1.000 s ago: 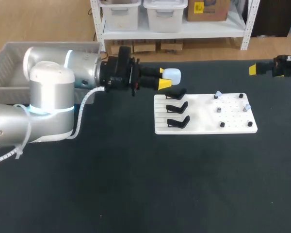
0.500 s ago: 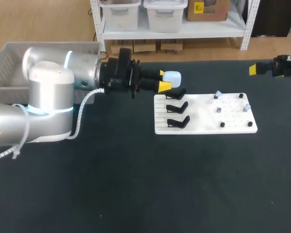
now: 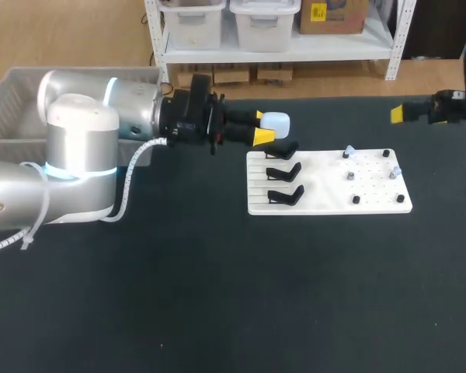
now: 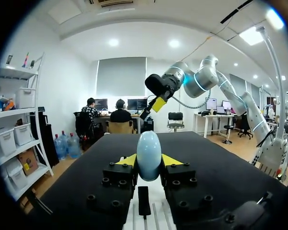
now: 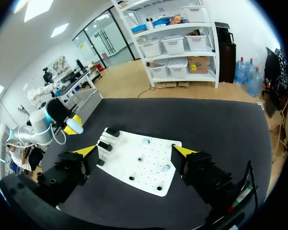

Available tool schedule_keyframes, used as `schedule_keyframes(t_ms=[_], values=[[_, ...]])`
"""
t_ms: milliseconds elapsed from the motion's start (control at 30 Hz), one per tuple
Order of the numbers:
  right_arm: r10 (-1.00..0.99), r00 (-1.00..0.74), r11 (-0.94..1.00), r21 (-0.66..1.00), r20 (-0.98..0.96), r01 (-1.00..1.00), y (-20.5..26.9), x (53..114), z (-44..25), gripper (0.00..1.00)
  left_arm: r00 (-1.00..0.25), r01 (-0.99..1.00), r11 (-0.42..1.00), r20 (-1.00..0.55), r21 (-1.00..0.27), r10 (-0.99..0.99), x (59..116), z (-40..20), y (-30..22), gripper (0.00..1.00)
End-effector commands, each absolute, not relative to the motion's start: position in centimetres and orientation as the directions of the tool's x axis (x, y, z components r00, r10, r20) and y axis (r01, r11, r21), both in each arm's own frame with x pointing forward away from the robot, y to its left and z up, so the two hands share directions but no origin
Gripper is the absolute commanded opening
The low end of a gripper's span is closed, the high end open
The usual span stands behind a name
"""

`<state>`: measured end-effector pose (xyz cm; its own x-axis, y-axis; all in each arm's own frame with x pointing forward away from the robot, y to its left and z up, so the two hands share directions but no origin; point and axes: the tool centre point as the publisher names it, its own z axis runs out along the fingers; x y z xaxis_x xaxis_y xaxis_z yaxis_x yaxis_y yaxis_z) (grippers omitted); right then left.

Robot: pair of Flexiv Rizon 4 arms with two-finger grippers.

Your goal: Pick up each earbud case from the left stands, insert the matching earbuds, close the lid, and place the case in the box.

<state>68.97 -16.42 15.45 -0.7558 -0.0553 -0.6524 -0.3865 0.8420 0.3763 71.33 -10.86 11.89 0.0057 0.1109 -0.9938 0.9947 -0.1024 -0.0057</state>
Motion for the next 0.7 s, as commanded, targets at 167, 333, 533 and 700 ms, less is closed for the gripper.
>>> schedule_keyframes(t_ms=[167,333,533,700], values=[[-0.11,-0.732,0.855,0.312,-0.672,-0.414,-12.8,66.2,17.4,1.0,0.005,0.995,-0.104,-0.994,-0.007,0.111,71.4,11.9,-10.9,0.0],[-0.143,-0.734,0.844,0.306,-0.664,-0.441,-9.9,65.0,18.0,1.0,0.005,0.995,-0.104,-0.994,-0.007,0.111,71.4,11.9,-10.9,0.0],[-0.2,-0.752,0.833,0.295,-0.628,-0.468,-5.2,64.3,18.0,1.0,0.005,0.995,-0.104,-0.994,-0.007,0.111,71.4,11.9,-10.9,0.0],[-0.232,-0.765,0.83,0.287,-0.601,-0.477,-1.8,65.0,17.4,1.0,0.005,0.995,-0.104,-0.994,-0.007,0.111,71.4,11.9,-10.9,0.0]])
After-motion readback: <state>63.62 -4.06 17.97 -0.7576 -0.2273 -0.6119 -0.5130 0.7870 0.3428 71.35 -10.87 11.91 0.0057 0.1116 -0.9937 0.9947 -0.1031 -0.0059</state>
